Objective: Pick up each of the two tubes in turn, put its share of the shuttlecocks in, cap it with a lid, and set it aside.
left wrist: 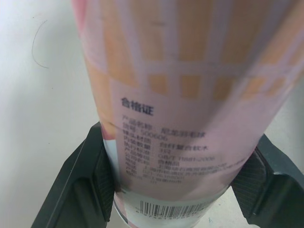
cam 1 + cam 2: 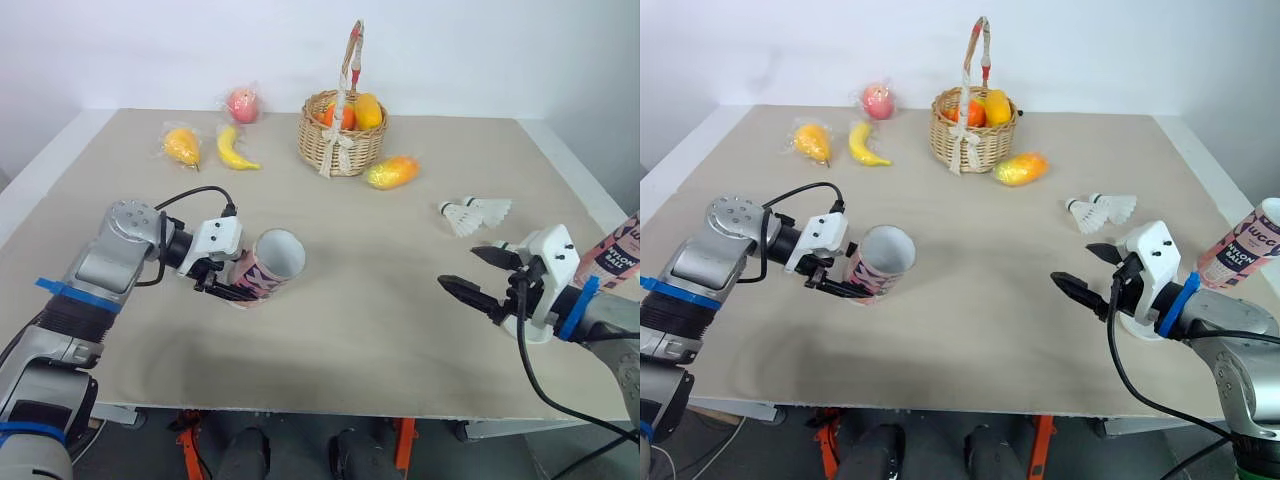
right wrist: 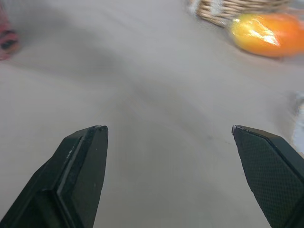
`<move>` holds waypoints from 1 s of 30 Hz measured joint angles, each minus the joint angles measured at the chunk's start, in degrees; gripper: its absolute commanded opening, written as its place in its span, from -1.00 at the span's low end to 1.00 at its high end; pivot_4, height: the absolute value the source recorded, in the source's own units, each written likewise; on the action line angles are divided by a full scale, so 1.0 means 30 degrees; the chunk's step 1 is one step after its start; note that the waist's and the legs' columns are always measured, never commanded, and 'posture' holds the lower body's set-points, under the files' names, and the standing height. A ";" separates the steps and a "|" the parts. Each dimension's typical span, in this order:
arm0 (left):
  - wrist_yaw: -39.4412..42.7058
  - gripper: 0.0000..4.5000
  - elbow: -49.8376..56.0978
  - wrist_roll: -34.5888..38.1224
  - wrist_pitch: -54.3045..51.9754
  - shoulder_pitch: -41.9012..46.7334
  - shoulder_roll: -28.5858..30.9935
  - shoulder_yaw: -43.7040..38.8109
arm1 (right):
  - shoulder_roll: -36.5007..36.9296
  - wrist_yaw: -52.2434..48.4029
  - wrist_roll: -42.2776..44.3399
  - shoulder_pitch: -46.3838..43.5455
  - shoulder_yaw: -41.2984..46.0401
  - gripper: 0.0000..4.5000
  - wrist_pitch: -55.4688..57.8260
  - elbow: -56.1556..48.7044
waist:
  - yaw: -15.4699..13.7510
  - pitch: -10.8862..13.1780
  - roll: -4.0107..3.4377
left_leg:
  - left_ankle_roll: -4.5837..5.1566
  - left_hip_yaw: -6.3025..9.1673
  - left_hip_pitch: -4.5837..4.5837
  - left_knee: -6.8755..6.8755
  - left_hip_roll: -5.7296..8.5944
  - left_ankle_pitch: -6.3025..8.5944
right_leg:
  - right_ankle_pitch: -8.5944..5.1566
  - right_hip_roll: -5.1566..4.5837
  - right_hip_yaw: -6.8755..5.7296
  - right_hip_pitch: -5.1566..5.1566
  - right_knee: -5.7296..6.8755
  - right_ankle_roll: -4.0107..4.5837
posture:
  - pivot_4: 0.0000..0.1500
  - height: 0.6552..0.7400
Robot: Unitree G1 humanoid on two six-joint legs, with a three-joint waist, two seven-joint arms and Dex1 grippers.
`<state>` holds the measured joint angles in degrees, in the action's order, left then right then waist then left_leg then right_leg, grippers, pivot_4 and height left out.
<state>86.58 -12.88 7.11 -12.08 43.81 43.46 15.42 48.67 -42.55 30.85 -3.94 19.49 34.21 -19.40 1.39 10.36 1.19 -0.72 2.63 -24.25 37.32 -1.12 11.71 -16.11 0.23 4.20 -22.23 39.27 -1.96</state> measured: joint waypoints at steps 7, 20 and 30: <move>-0.0303 0.32 0.0153 0.0003 -0.0247 -0.0170 -0.0037 -0.0052 | -0.0977 0.1616 -0.1587 -0.1211 -0.0553 1.00 -0.0455 0.0972 | -0.0004 -0.0027 -0.0047 | 0.0008 -0.0017 0.0009 0.0028 -0.0039 -0.0005 | 0.0016 0.0053 0.0024 0.0003 0.0000 -0.0034 | 1.00 1.00; -0.0527 0.32 0.0322 -0.0063 -0.0140 -0.0680 -0.0130 -0.0253 | -0.2445 0.2209 -0.2035 -0.4011 -0.0531 1.00 -0.0974 0.4822 | 0.0037 -0.0082 -0.0142 | 0.0047 -0.0080 0.0051 0.0027 -0.0063 -0.0014 | 0.0051 0.0084 0.0082 0.0011 0.0000 -0.0033 | 1.00 1.00; -0.0512 0.32 0.0213 -0.0088 0.0169 -0.0843 -0.0420 -0.0484 | -0.4206 0.3920 -0.4336 -0.9484 -0.1944 1.00 -0.3272 1.3352 | -0.0010 -0.0106 -0.0216 | 0.0088 -0.0199 0.0045 0.0012 -0.0052 -0.0026 | 0.0122 0.0070 0.0174 -0.0023 0.0000 0.0044 | 1.00 1.00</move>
<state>85.04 -12.24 6.85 -11.58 41.28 42.20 13.97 36.05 -30.79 17.84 -32.40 13.65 24.39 20.65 1.36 10.04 0.54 -0.46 2.04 -24.12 37.36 -1.27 11.63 -15.74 0.44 4.73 -22.30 39.27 -1.83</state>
